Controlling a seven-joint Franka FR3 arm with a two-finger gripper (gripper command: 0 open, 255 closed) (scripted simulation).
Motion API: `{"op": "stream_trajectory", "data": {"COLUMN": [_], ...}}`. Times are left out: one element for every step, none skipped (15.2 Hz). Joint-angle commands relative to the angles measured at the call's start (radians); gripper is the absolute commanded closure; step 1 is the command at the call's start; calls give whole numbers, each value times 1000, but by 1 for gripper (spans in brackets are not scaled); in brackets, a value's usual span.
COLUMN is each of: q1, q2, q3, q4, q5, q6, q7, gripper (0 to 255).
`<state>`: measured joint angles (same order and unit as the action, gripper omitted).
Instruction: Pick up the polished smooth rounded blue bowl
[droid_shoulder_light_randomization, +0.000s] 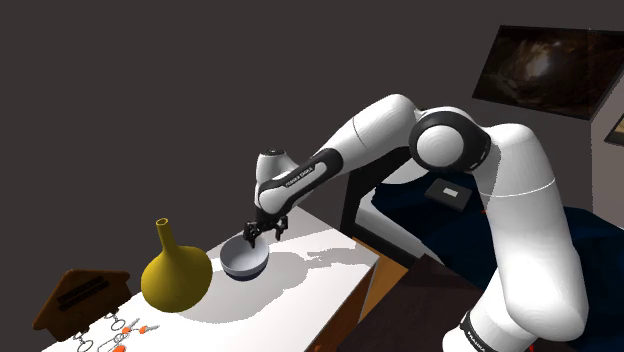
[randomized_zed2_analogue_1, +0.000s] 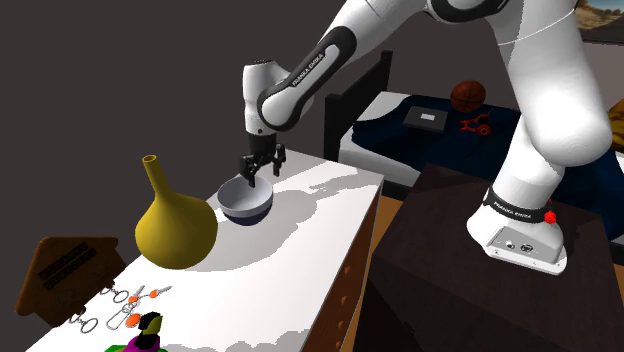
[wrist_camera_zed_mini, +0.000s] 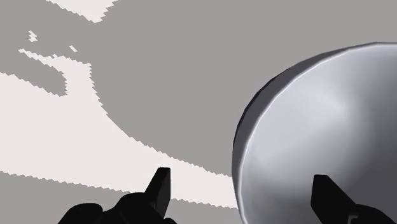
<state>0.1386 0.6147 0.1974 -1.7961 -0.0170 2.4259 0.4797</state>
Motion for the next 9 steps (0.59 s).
{"op": "stream_trajectory", "data": {"q1": [4, 4, 5, 5, 5, 5, 5, 5, 6], "q2": [18, 18, 17, 17, 18, 18, 18, 18, 18], "q3": [-2, -2, -2, -2, -2, -2, -2, -2, -2], "q4": [3, 4, 1, 2, 2, 2, 2, 2, 2], "q5": [-3, -3, -3, -3, -3, -3, -3, -3, -3], "q6": [15, 15, 16, 16, 16, 17, 16, 16, 16], "q7": [2, 2, 3, 4, 4, 4, 4, 4, 4], "gripper": [0, 0, 255, 255, 255, 255, 255, 255, 255]}}
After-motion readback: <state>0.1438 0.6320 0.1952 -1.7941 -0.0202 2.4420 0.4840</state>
